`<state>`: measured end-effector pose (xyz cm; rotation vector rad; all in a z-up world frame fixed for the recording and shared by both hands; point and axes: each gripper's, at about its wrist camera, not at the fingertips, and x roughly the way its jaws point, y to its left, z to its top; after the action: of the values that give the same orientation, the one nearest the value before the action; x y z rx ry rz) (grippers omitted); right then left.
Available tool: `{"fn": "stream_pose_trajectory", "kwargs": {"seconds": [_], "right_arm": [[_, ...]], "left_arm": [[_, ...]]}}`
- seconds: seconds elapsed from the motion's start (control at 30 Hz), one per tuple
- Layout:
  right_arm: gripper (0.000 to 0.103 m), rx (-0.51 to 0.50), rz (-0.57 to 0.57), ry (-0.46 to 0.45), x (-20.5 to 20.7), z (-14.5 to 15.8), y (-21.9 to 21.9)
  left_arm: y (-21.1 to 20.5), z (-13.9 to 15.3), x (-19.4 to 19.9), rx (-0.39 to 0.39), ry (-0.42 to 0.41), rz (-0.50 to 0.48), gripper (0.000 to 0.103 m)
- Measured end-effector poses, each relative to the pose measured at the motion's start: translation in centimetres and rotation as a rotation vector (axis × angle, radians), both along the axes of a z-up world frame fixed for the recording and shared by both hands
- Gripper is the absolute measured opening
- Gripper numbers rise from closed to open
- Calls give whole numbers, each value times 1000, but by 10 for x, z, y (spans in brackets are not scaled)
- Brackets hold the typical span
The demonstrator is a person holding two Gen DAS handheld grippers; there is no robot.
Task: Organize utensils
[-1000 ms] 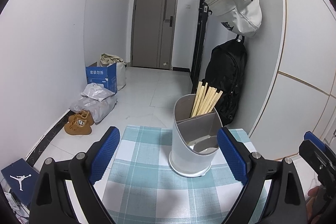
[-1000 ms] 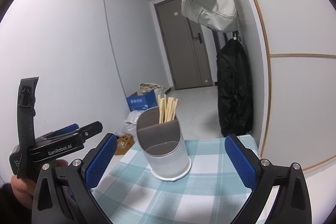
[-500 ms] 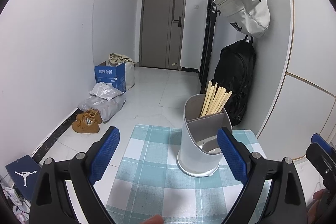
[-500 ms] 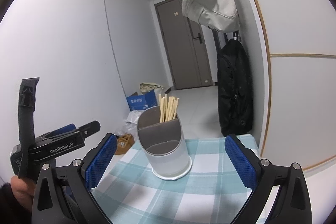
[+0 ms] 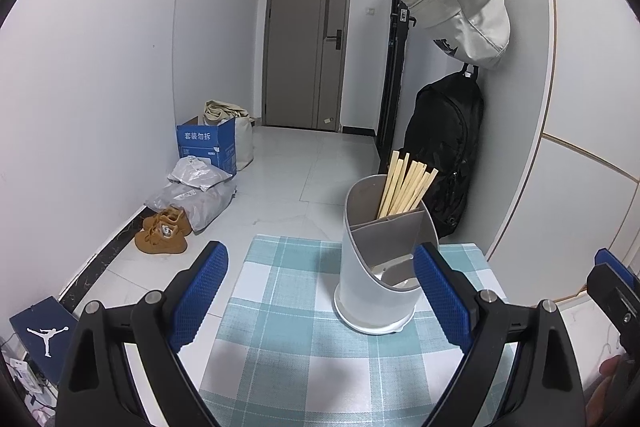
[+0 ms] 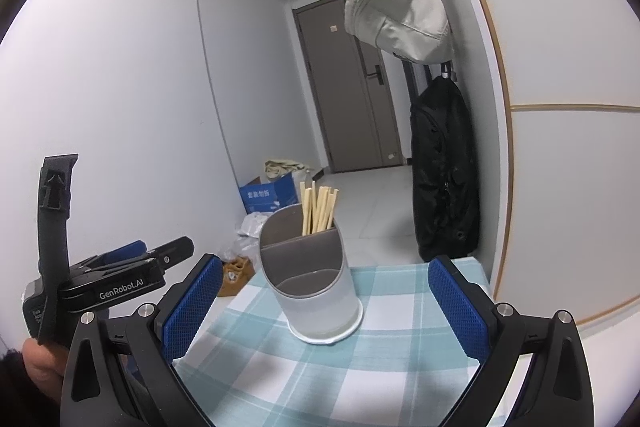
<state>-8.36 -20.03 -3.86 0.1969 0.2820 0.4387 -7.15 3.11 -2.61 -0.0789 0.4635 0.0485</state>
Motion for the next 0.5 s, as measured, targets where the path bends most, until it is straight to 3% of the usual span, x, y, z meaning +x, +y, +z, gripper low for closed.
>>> {"fn": "stream_pose_trajectory", "kwargs": {"seconds": [0.5], "right_arm": [[103,-4,-5,6,0,0,0]], "left_arm": [[0,2,-3,5,-26,10,91]]}}
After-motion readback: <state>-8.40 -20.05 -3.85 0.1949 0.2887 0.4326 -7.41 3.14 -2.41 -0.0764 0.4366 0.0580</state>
